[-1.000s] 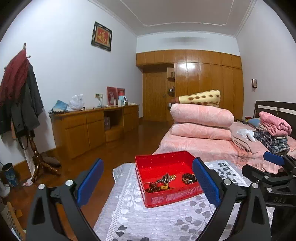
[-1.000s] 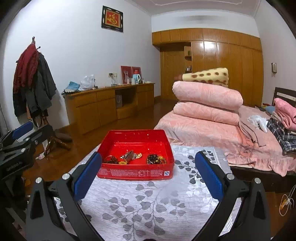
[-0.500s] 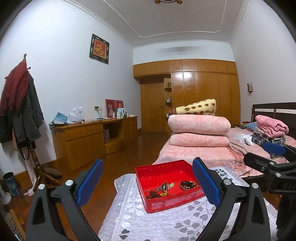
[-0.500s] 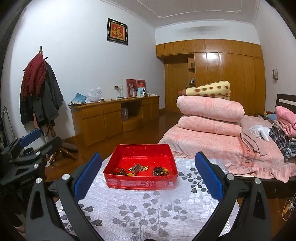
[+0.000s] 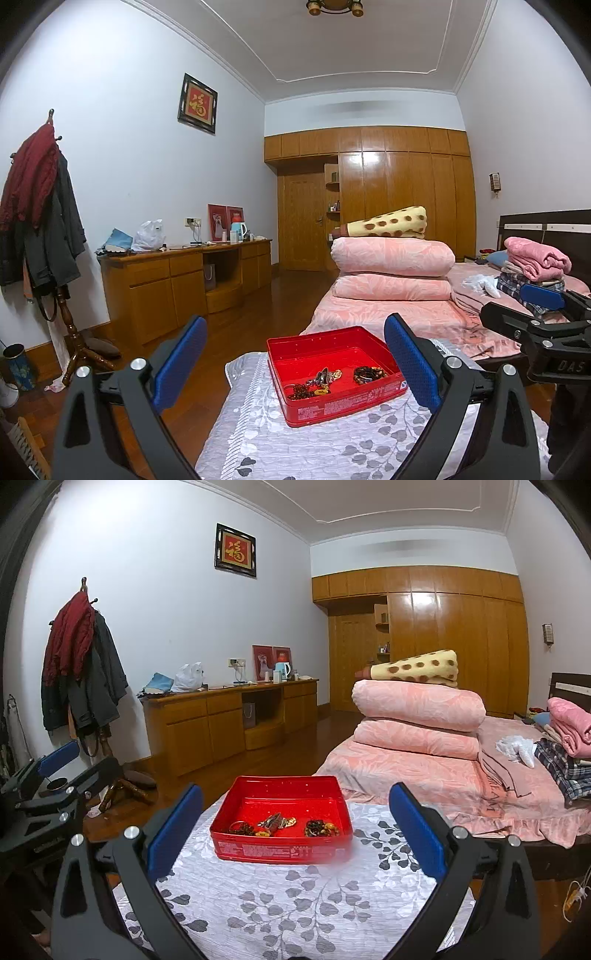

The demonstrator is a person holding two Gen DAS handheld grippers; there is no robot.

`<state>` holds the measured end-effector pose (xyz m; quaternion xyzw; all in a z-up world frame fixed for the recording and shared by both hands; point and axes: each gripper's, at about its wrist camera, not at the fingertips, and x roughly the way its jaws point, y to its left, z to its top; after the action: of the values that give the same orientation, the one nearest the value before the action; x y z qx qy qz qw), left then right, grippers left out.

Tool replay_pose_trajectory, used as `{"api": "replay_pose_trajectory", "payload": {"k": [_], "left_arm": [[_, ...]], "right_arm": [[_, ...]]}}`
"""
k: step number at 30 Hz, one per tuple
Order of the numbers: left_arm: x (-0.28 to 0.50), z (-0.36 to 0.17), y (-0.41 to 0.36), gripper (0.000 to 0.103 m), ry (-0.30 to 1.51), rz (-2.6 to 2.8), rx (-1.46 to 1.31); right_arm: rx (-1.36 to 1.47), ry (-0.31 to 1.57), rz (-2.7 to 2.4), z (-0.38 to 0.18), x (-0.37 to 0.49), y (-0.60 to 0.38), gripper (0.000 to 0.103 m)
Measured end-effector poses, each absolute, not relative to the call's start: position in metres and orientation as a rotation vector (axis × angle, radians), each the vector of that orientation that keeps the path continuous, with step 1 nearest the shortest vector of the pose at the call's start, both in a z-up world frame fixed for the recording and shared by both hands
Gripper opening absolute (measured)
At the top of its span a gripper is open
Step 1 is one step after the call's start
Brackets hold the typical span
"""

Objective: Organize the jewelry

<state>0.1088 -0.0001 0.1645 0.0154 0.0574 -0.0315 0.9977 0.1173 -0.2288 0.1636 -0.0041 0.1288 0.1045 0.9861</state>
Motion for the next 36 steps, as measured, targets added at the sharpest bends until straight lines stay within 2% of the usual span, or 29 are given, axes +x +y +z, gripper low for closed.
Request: {"api": "replay_pose_trajectory", "payload": {"k": [36], "left_arm": [[0.1013,0.1734,-0.005,0.095,0.109,-0.075,0.041]], "right_arm": [[-0.015,0.242,0.21,0.1691,0.1158,-0.229,0.098]]}}
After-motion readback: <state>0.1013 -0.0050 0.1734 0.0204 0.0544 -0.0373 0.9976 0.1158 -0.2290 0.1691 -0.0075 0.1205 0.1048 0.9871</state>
